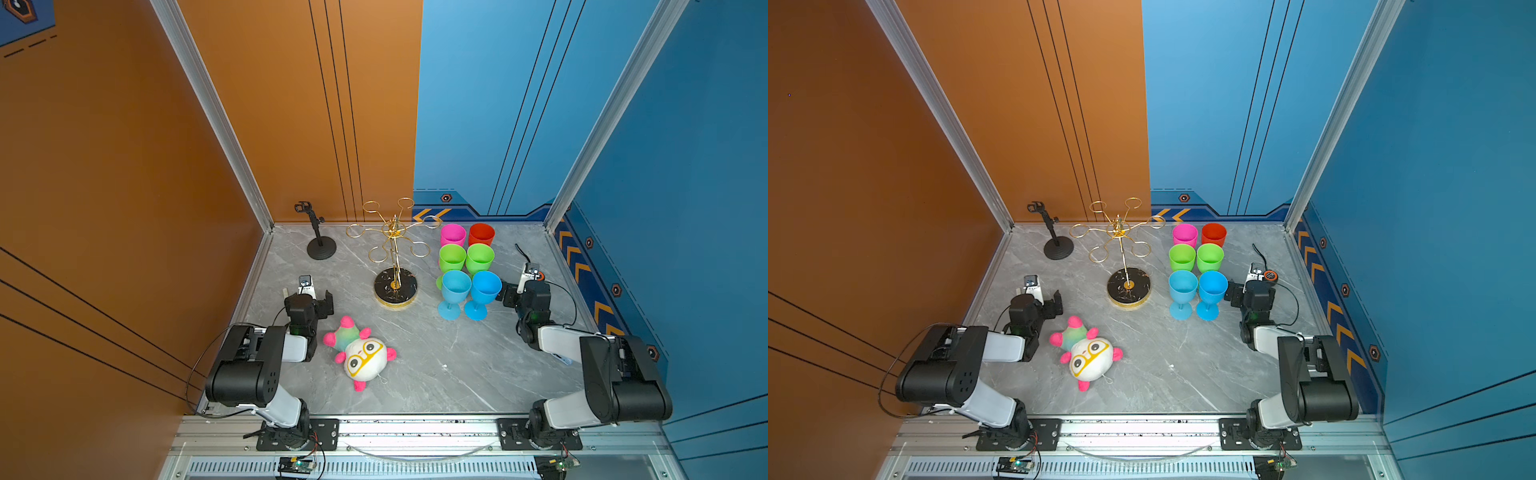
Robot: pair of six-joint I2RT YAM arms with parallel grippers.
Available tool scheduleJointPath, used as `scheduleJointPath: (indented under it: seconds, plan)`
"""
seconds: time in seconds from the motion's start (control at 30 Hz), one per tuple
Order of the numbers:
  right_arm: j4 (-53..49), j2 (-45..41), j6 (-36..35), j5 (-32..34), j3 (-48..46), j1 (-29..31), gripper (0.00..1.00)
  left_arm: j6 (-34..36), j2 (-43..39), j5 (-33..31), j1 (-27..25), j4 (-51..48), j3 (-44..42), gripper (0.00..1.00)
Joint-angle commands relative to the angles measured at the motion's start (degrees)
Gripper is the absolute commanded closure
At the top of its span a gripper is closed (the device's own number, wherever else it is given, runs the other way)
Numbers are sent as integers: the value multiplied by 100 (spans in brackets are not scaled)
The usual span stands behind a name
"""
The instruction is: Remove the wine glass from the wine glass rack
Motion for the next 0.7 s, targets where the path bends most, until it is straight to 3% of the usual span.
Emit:
scheduleJointPath:
  seconds: [0.0, 0.67]
  plan:
    - [1347, 231, -120, 23, -519, 29, 0, -2, 4, 122, 28, 223, 72, 2]
    - [1034, 255, -113, 204, -336, 92, 0, -41, 0, -2, 1, 188, 78, 2]
